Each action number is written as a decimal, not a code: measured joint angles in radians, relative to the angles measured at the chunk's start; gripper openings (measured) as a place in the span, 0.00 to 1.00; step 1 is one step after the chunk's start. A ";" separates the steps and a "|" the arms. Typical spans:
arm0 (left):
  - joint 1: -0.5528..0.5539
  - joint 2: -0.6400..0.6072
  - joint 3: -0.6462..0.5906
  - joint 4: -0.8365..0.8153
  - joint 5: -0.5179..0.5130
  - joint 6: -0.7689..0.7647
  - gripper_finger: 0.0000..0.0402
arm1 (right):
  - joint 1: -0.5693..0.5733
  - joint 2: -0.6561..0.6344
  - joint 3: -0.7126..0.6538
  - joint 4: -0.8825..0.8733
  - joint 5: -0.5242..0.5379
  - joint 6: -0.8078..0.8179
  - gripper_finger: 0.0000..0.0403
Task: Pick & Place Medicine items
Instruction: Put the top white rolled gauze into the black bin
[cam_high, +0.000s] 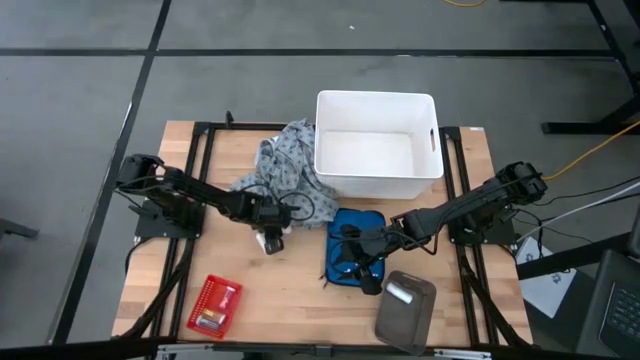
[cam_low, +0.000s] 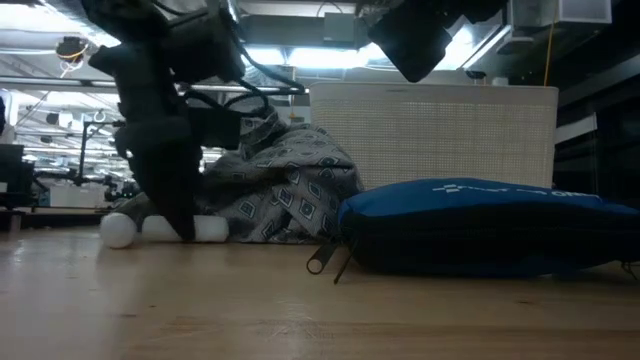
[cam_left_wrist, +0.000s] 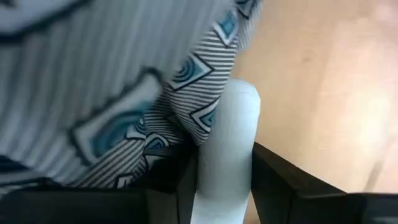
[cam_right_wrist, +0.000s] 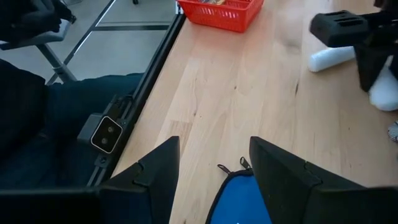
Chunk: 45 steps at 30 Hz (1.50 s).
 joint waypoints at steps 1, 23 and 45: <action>-0.006 -0.002 0.000 0.002 0.000 -0.011 0.30 | 0.000 0.000 0.000 -0.001 0.000 0.000 0.49; -0.144 -0.024 0.043 -0.096 -0.238 -0.042 0.59 | 0.001 0.000 0.000 -0.013 0.000 0.019 0.49; -0.167 -0.024 0.082 -0.235 -0.193 -0.224 0.55 | 0.019 0.000 0.000 -0.012 0.026 0.018 0.49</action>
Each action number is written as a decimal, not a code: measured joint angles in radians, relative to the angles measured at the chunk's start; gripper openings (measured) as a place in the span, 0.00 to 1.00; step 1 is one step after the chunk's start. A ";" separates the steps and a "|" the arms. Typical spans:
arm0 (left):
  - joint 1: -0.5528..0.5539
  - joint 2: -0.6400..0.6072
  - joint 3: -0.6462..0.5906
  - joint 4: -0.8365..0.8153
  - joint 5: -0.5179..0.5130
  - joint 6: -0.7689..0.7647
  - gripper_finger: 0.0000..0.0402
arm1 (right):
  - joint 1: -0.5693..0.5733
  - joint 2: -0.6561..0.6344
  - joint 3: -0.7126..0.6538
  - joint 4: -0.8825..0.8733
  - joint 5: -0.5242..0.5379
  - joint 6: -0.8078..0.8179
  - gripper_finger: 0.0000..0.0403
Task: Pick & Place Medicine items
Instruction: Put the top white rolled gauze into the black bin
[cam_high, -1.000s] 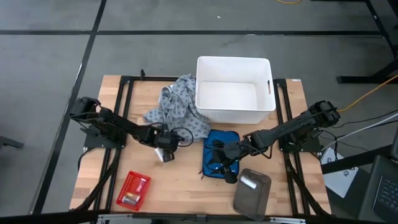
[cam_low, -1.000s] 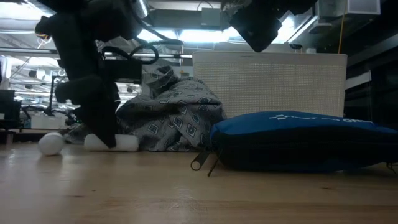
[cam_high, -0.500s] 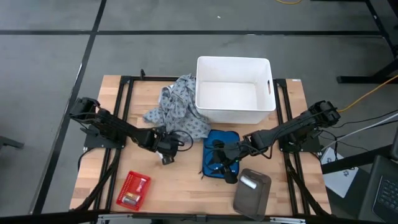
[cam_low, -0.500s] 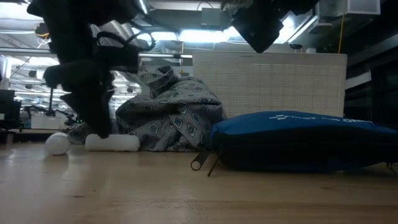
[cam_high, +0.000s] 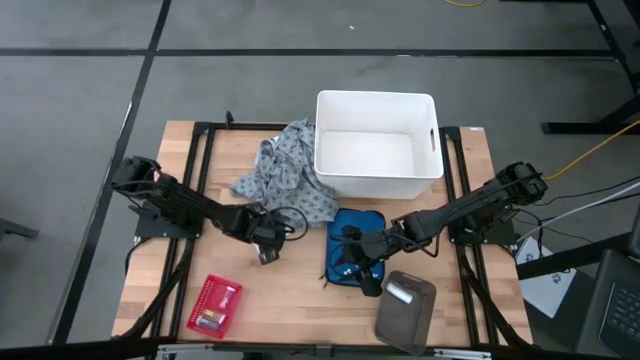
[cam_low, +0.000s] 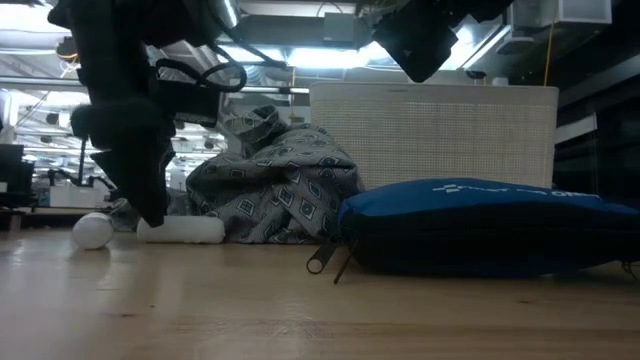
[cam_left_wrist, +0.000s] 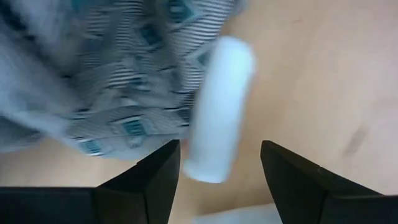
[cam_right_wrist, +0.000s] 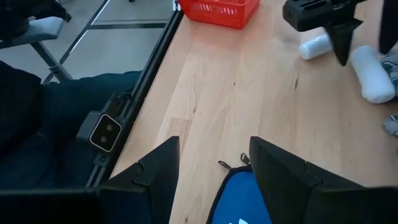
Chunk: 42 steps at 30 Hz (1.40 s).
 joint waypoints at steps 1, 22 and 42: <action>0.000 0.000 0.000 0.014 0.019 -0.001 0.55 | 0.000 0.000 0.000 0.000 0.000 -0.002 0.49; 0.051 0.076 0.002 0.050 0.136 0.129 0.30 | 0.000 0.000 0.000 0.001 0.000 -0.002 0.49; -0.001 -0.003 0.063 0.046 0.085 0.275 0.04 | 0.000 0.000 0.000 0.002 0.027 -0.013 0.49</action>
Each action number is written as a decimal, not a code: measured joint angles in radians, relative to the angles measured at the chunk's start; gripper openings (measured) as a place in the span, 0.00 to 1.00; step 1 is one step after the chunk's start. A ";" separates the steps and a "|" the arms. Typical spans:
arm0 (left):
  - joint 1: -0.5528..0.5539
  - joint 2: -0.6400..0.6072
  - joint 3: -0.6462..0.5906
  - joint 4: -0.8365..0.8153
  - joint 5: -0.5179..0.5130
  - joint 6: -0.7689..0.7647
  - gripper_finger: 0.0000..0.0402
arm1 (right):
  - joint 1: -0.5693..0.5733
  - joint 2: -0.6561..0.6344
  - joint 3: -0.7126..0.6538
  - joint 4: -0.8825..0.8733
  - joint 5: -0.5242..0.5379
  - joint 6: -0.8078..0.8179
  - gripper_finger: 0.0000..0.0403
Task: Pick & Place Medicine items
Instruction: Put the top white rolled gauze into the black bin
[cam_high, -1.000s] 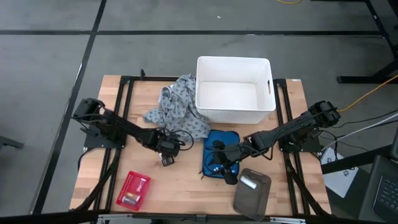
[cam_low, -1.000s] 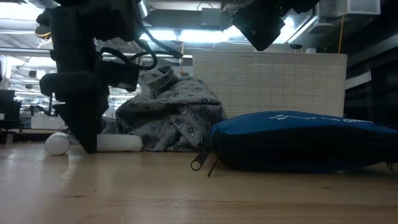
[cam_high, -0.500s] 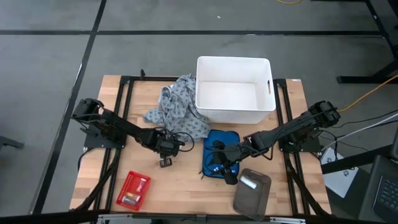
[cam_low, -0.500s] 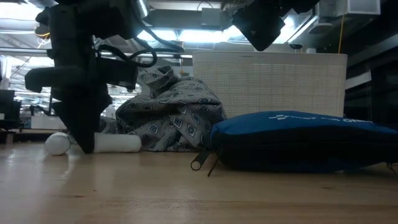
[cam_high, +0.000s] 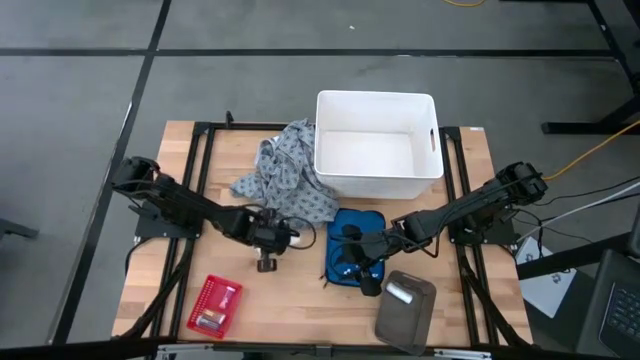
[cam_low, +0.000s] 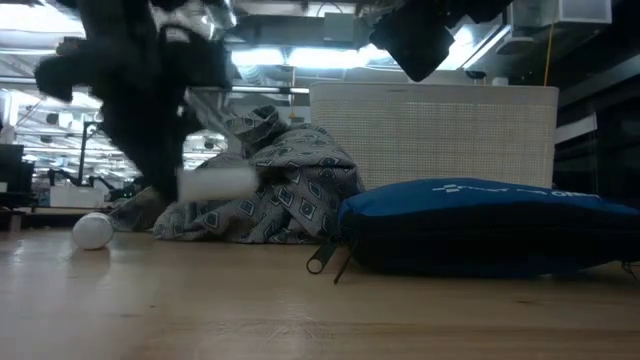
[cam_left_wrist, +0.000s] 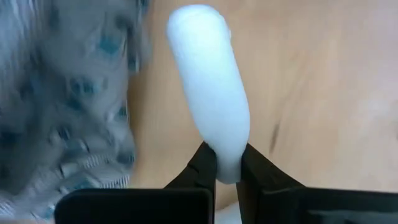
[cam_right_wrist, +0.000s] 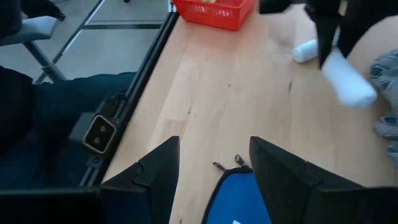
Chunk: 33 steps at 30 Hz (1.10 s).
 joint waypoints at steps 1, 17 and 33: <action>-0.012 -0.010 0.010 0.007 -0.021 0.023 0.04 | 0.000 0.000 0.000 0.000 0.008 -0.008 0.49; -0.186 -0.159 0.059 0.253 -0.421 0.372 0.04 | 0.000 0.006 0.000 0.195 0.158 -0.143 0.49; -0.196 -0.160 0.059 0.370 -0.443 0.454 0.04 | -0.002 0.006 0.000 0.265 0.365 -0.196 0.49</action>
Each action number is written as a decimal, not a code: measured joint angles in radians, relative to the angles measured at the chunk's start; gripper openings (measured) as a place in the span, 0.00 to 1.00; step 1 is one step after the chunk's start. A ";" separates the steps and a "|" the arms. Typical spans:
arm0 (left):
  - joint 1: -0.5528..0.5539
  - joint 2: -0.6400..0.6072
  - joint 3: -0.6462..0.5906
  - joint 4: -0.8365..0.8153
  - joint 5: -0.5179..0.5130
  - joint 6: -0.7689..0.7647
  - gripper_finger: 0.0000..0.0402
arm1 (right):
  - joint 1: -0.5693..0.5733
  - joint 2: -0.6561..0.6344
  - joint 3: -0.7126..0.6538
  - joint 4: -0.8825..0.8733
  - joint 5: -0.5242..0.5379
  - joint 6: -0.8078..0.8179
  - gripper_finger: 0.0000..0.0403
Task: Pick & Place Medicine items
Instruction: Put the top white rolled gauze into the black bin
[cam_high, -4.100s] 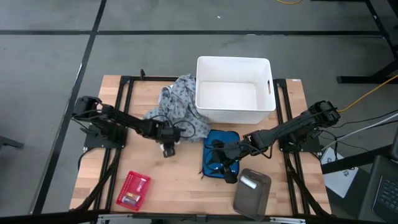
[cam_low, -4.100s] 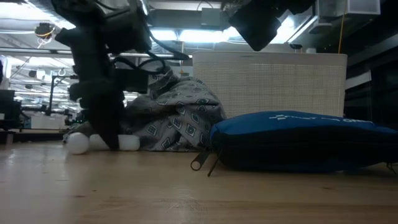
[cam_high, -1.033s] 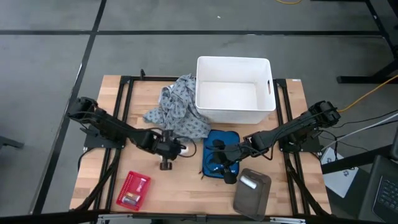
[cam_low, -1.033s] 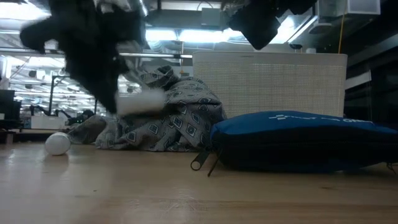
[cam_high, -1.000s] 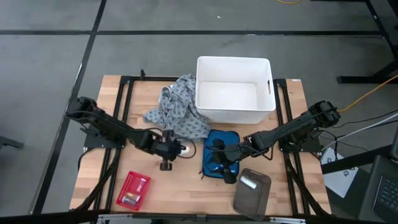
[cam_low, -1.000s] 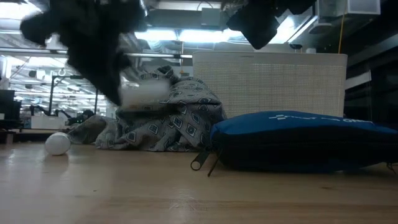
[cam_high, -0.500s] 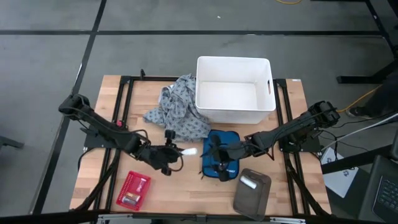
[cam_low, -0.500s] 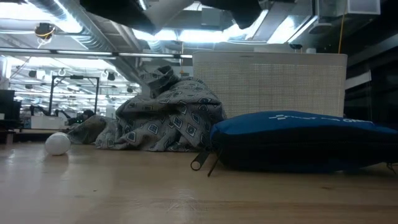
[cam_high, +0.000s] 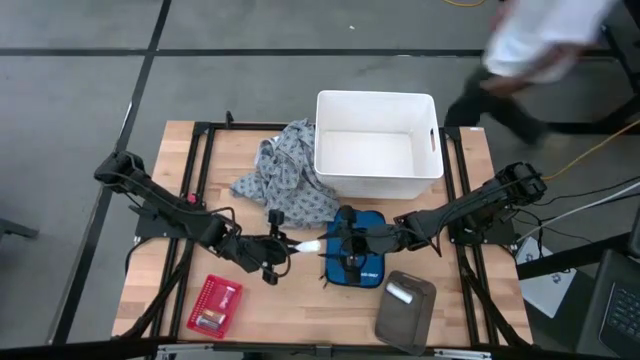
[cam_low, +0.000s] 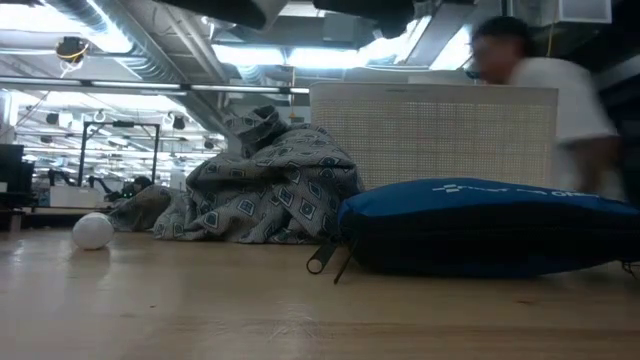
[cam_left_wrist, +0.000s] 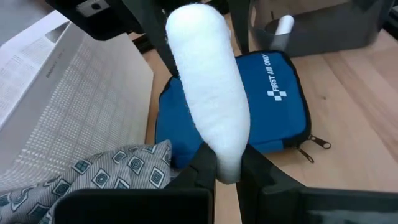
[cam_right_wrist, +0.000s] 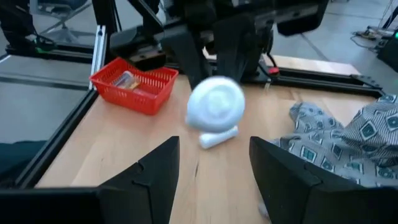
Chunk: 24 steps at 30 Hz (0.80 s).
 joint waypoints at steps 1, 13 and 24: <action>0.001 0.000 0.000 0.000 0.002 0.000 0.04 | 0.000 0.000 0.000 0.007 0.000 0.000 0.49; 0.002 0.019 -0.001 0.019 0.003 0.005 0.04 | 0.000 0.000 0.000 0.064 -0.004 -0.010 0.49; 0.023 0.032 -0.002 0.034 0.014 0.016 0.04 | -0.003 0.001 0.000 0.063 -0.052 -0.002 0.48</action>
